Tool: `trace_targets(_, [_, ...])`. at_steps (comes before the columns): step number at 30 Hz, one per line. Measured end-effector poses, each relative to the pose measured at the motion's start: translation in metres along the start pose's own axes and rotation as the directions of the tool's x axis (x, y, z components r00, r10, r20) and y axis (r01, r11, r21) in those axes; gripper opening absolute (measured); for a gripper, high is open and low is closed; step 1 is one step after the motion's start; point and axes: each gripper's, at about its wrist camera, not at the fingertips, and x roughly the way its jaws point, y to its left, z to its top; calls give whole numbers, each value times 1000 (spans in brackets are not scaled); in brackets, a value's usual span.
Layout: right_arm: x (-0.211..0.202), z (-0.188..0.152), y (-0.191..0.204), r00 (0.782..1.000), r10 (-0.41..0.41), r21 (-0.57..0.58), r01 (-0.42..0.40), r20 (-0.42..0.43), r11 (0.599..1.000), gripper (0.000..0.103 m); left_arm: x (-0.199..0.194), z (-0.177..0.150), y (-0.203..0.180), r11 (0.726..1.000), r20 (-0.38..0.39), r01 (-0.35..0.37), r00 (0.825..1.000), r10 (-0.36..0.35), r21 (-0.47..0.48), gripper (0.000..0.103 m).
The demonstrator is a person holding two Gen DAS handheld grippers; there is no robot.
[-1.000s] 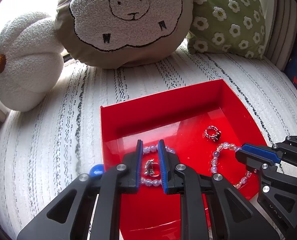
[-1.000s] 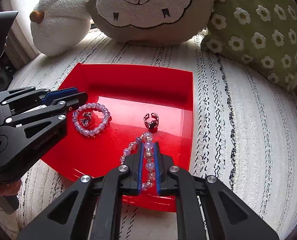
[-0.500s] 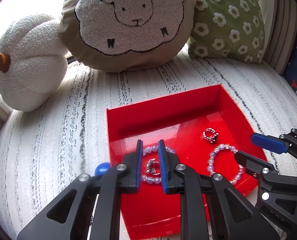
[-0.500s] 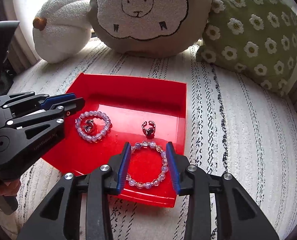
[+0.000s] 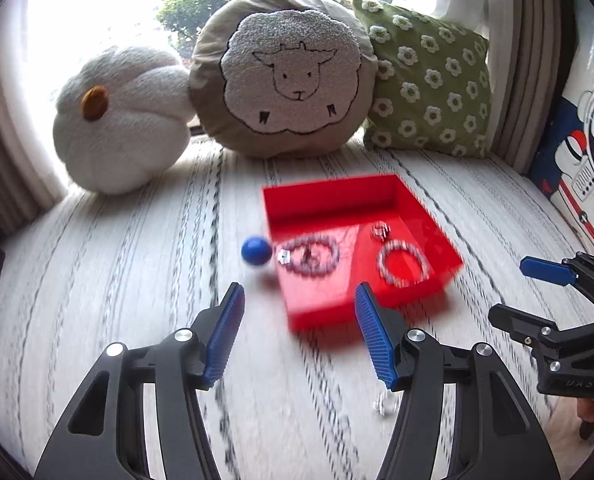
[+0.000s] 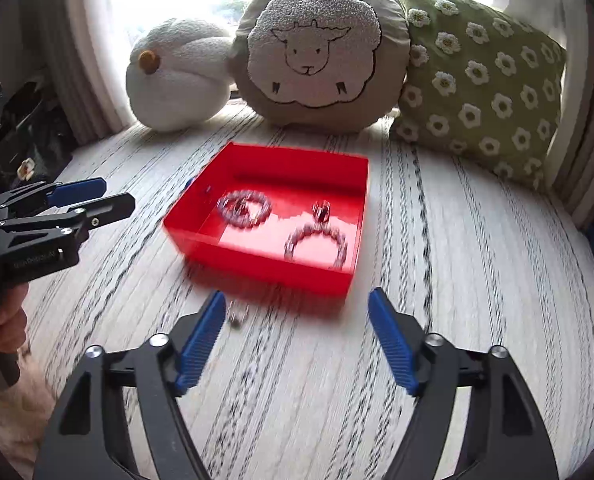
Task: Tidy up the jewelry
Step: 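Open the left tool to drop the blue bracelet into the tray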
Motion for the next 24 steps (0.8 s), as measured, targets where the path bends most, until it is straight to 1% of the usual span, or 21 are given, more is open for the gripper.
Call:
trace_targets(1, [-3,-14,4,1000,3,0,-3,-2,1000,77,-4,-12,1,1000,-1,-1,1000,1,-4,58])
trace_targets(2, [-5,-26,6,1000,9,-1,-9,0,1000,78,-8,-25,0,1000,-1,-3,1000,3,-4,72])
trace_targets(3, [-5,-37,9,1000,15,0,-15,6,1000,82,-12,-38,-2,1000,7,0,1000,1,-3,87])
trace_targets(4, [-6,-49,12,1000,13,2,-13,8,1000,85,-16,-53,-4,1000,25,3,1000,-3,-7,88])
trace_targets(7, [-3,-74,17,1000,8,5,-8,2,1000,86,-19,-85,-17,1000,43,-5,999,4,7,87])
trace_targets(9, [1,-81,18,1000,3,4,-3,-10,1000,86,-17,-99,-25,1000,44,7,999,-8,21,87])
trace_targets(11, [3,-84,15,1000,-6,9,6,-17,1000,86,-13,-106,-32,999,36,29,999,-30,27,87])
trace_targets(14, [1,-84,7,1000,-28,28,28,-5,999,86,-3,-106,-41,999,18,34,999,-35,36,87])
trace_targets(16, [-1,-83,2,999,-43,34,43,6,998,86,3,-104,-44,999,17,31,999,-31,18,87])
trace_targets(20, [-4,-82,-5,998,-54,46,53,14,998,86,22,-98,-49,1000,-8,-18,1000,18,-21,86])
trace_targets(24, [-6,-82,-7,999,-39,43,38,18,998,86,37,-95,-60,999,-33,-44,998,44,2,86])
